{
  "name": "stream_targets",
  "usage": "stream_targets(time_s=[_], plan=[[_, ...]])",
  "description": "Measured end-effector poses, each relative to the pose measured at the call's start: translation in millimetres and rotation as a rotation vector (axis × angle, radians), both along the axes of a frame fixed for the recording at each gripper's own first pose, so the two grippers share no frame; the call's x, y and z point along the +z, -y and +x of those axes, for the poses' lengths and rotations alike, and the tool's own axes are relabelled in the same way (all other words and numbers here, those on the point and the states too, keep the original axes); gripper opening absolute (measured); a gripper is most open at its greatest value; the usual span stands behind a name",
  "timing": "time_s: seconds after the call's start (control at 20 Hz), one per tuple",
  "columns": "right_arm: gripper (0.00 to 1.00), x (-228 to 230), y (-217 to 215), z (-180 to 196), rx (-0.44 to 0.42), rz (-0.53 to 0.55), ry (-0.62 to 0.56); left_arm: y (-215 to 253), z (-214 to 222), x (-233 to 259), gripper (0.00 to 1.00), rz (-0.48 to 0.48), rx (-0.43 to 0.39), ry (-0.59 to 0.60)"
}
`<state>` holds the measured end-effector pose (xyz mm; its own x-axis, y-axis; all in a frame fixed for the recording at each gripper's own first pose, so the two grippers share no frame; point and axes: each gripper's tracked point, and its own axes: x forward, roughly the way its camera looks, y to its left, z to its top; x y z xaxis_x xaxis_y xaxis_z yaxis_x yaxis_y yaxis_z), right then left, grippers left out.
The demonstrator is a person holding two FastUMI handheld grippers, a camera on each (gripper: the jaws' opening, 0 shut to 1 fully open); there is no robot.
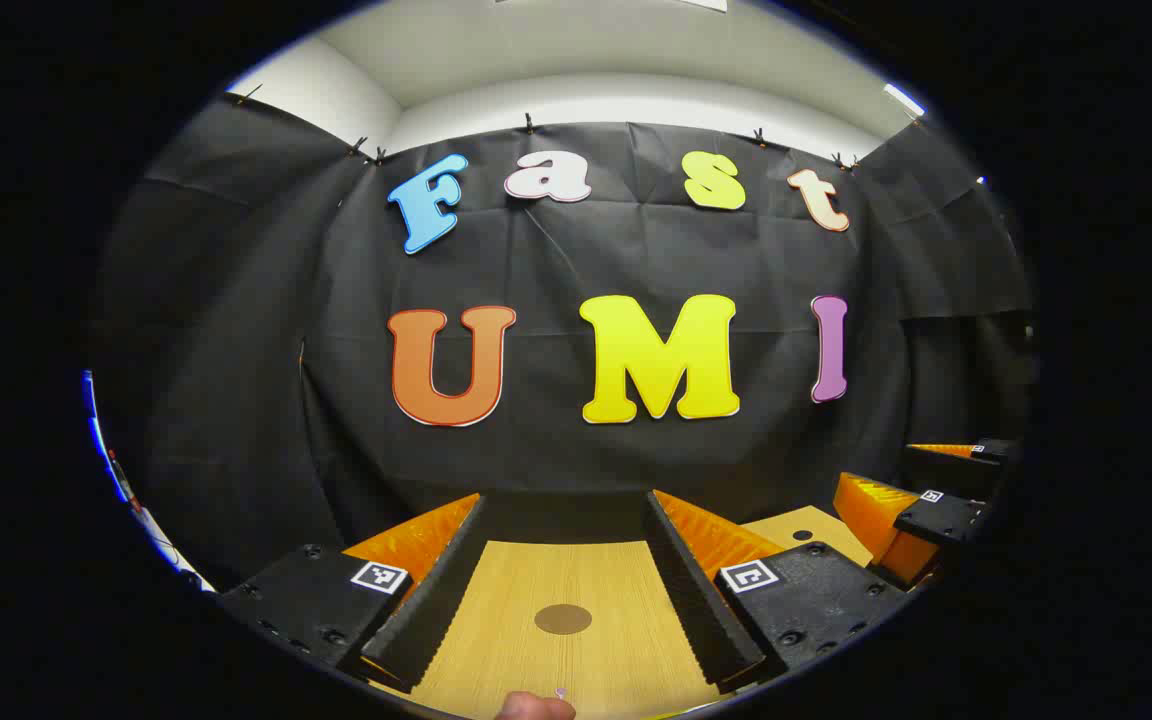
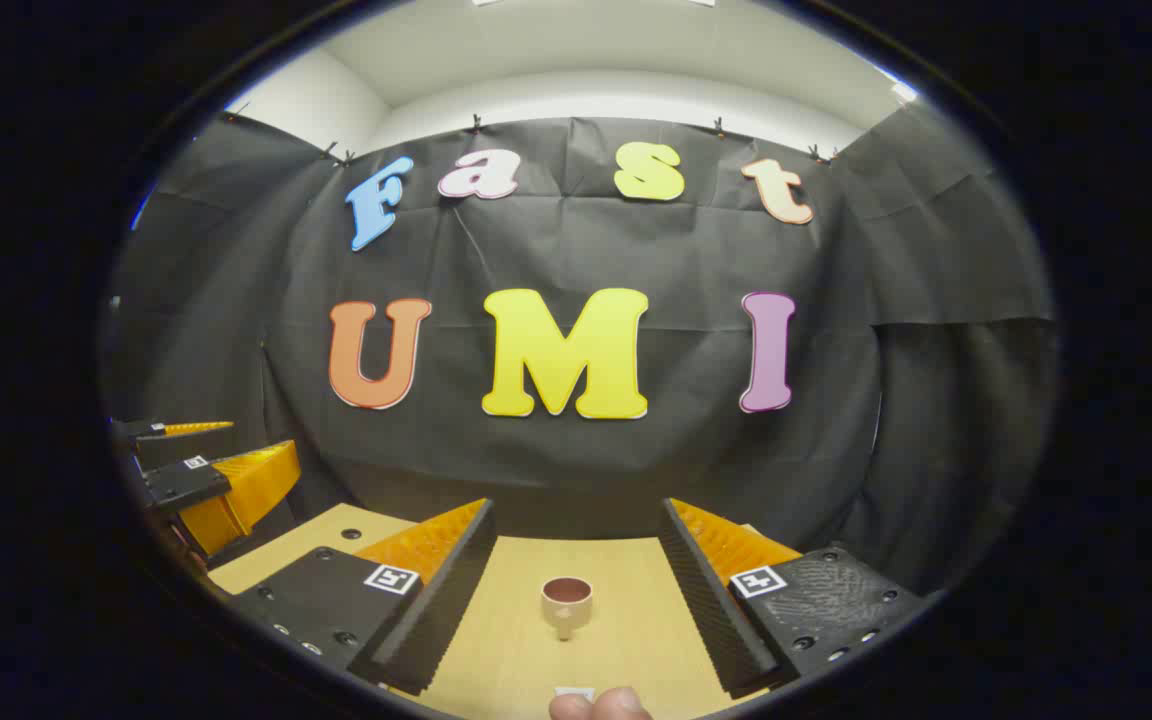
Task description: Put the toothbrush and toothpaste on the desktop into the cup, then pick up the cup and place it on the coaster on the desktop.
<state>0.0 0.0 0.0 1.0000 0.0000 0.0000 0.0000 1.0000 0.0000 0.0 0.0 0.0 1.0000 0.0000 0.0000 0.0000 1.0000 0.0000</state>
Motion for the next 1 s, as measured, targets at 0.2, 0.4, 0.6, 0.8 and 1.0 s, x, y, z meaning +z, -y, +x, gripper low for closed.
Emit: stream_targets(time_s=[0.2,0.4,0.6,0.8,1.0], plan=[[0.97,-1,3,5,-0.007,0.020,-0.012,-3,-1,4,1.00,0.016,0.009,0.017],[0.96,0,6,6,-0.019,0.011,-0.007,-3,0,2,0.97,0.006,0.012,0.012],[0.96,-2,5,6,-0.009,0.008,-0.020,-4,0,2,0.97,-0.001,0.021,0.010],[0.96,-1,2,8,0.001,0.007,-0.025,-6,0,-1,0.97,-0.009,0.029,0.001],[0.96,-11,4,10,0.005,-0.003,-0.050,-14,3,-13,0.98,-0.015,0.036,-0.020]])
